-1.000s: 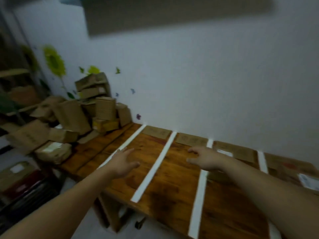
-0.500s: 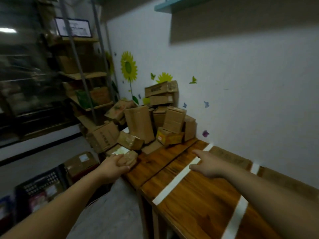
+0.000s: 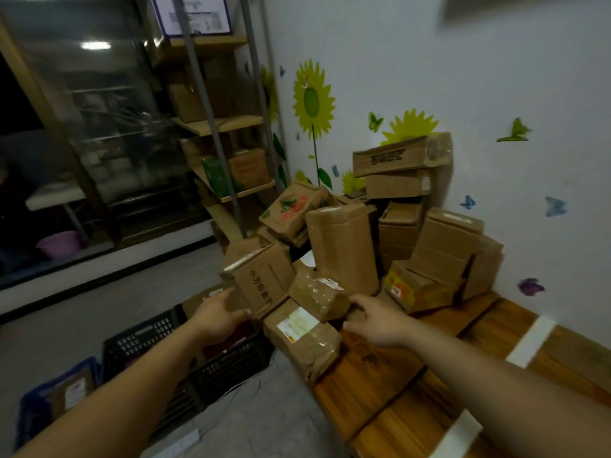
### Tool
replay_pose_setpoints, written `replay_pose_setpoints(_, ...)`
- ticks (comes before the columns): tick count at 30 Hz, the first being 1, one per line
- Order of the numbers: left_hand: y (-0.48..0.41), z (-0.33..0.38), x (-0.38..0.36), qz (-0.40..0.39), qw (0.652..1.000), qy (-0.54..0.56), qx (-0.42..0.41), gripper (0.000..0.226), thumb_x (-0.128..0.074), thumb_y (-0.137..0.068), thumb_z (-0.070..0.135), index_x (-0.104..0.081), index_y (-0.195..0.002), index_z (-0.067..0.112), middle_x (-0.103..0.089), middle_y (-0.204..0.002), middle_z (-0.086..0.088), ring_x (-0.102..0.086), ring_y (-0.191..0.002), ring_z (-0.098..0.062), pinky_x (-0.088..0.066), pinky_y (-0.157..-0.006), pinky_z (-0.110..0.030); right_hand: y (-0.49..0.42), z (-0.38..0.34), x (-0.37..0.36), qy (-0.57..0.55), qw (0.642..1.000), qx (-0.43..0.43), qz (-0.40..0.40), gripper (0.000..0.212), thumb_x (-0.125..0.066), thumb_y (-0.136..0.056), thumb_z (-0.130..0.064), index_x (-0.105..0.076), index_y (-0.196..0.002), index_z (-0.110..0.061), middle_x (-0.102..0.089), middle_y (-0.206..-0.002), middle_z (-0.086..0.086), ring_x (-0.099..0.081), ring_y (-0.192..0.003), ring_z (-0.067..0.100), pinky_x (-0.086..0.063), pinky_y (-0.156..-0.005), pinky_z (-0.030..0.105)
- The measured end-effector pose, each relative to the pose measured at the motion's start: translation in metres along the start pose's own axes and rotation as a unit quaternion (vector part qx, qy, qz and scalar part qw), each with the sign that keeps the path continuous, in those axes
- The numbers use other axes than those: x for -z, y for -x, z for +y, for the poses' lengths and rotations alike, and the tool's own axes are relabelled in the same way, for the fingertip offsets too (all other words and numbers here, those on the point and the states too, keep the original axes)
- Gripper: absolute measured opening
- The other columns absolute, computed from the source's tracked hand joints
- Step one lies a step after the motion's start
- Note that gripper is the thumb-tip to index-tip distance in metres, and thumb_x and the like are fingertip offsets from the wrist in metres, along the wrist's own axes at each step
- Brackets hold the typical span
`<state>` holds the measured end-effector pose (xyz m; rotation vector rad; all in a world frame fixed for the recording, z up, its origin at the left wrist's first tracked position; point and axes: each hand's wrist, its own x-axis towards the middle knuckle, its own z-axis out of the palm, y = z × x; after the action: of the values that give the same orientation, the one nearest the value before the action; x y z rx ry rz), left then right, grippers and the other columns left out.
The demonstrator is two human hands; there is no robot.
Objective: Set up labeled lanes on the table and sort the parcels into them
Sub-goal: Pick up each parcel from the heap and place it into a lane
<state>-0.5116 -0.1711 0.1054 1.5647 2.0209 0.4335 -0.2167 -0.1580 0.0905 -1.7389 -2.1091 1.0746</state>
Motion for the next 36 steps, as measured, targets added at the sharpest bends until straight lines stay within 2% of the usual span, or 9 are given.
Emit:
replay_pose_setpoints(4, -0.099, -0.051, 0.016, 0.000, 0.999, 0.046, -0.004, 0.080, -0.050, -0.073, 0.071, -0.037, -0.142, 0.032, -0.046, -0.141, -0.004, -0.050, -0.122, -0.026, -0.042, -0.103, -0.046, -0.065, -0.036, -0.028, -0.029, 1.000, 0.003, 0.008, 0.062, -0.060, -0.092, -0.034, -0.033, -0.147, -0.024, -0.044, -0.144, 0.002, -0.048, -0.125, 0.019, -0.036, -0.088, 0.019)
replay_pose_setpoints(7, -0.154, -0.067, 0.030, 0.027, 0.995, 0.090, 0.010, 0.072, -0.042, -0.089, 0.061, -0.024, -0.148, 0.024, -0.028, -0.154, -0.008, -0.032, -0.137, -0.030, -0.029, -0.112, -0.046, -0.116, -0.067, -0.056, -0.062, 0.998, -0.015, 0.021, 0.059, -0.059, -0.092, -0.036, -0.036, -0.145, -0.022, -0.047, -0.140, 0.001, -0.050, -0.115, 0.015, -0.038, -0.088, 0.021)
replay_pose_setpoints(11, -0.233, -0.091, 0.040, -0.003, 0.989, 0.146, 0.034, 0.068, -0.039, -0.094, 0.054, -0.022, -0.149, 0.018, -0.026, -0.154, -0.010, -0.031, -0.138, -0.032, -0.027, -0.113, -0.045, -0.183, -0.111, -0.095, -0.158, 0.983, -0.079, 0.037, 0.065, -0.061, -0.091, -0.039, -0.032, -0.146, -0.020, -0.053, -0.127, -0.004, -0.054, -0.107, 0.012, -0.043, -0.083, 0.020)
replay_pose_setpoints(13, -0.260, -0.098, 0.042, -0.049, 0.985, 0.158, 0.046, 0.066, -0.042, -0.095, 0.052, -0.025, -0.149, 0.017, -0.030, -0.152, -0.010, -0.034, -0.136, -0.031, -0.030, -0.109, -0.042, -0.208, -0.133, -0.109, -0.223, 0.968, -0.104, 0.048, 0.062, -0.061, -0.092, -0.036, -0.033, -0.145, -0.019, -0.057, -0.118, -0.006, -0.057, -0.099, 0.009, -0.045, -0.077, 0.018)
replay_pose_setpoints(16, -0.286, -0.107, 0.044, -0.144, 0.972, 0.173, 0.071, 0.057, -0.052, -0.092, 0.047, -0.041, -0.140, 0.020, -0.047, -0.139, -0.008, -0.048, -0.121, -0.029, -0.043, -0.094, -0.039, -0.230, -0.165, -0.123, -0.277, 0.949, -0.134, 0.064, 0.063, -0.055, -0.094, -0.041, -0.028, -0.148, -0.025, -0.051, -0.136, -0.003, -0.053, -0.116, 0.014, -0.042, -0.091, 0.024)
replay_pose_setpoints(19, -0.293, -0.113, 0.044, -0.220, 0.947, 0.214, 0.093, 0.045, -0.058, -0.089, 0.039, -0.049, -0.130, 0.023, -0.055, -0.125, -0.007, -0.055, -0.108, -0.028, -0.054, -0.073, -0.038, -0.240, -0.185, -0.135, -0.301, 0.940, -0.137, 0.087, 0.054, -0.050, -0.095, -0.046, -0.034, -0.144, -0.032, -0.046, -0.141, -0.007, -0.048, -0.117, 0.011, -0.037, -0.086, 0.023)
replay_pose_setpoints(25, -0.294, -0.120, 0.057, -0.267, 0.905, 0.320, 0.089, 0.045, -0.070, -0.082, 0.023, -0.048, -0.122, 0.023, -0.057, -0.123, -0.007, -0.056, -0.109, -0.030, -0.058, -0.074, -0.050, -0.244, -0.197, -0.141, -0.269, 0.938, -0.154, 0.154, 0.051, -0.051, -0.093, -0.051, -0.041, -0.138, -0.030, -0.053, -0.137, -0.007, -0.054, -0.120, 0.015, -0.045, -0.101, 0.035)
replay_pose_setpoints(30, -0.270, -0.114, 0.071, -0.270, 0.906, 0.326, 0.033, 0.055, -0.070, -0.080, 0.007, -0.039, -0.122, 0.027, -0.061, -0.118, -0.003, -0.061, -0.103, -0.027, -0.058, -0.076, -0.048, -0.227, -0.197, -0.131, -0.291, 0.932, -0.119, 0.179, 0.024, -0.058, -0.094, -0.028, -0.044, -0.115, -0.028, -0.057, -0.099, -0.019, -0.054, -0.082, -0.006, -0.042, -0.056, 0.003)
replay_pose_setpoints(36, -0.224, -0.075, 0.083, -0.221, 0.900, 0.365, -0.093, 0.081, -0.071, -0.076, 0.002, -0.035, -0.141, 0.032, -0.058, -0.120, 0.000, -0.062, -0.102, -0.018, -0.055, -0.083, -0.035, -0.180, -0.193, -0.094, -0.278, 0.931, -0.025, 0.234, 0.063, -0.064, -0.089, -0.020, -0.033, -0.141, -0.035, -0.055, -0.121, -0.013, -0.057, -0.114, 0.011, -0.049, -0.096, 0.035)
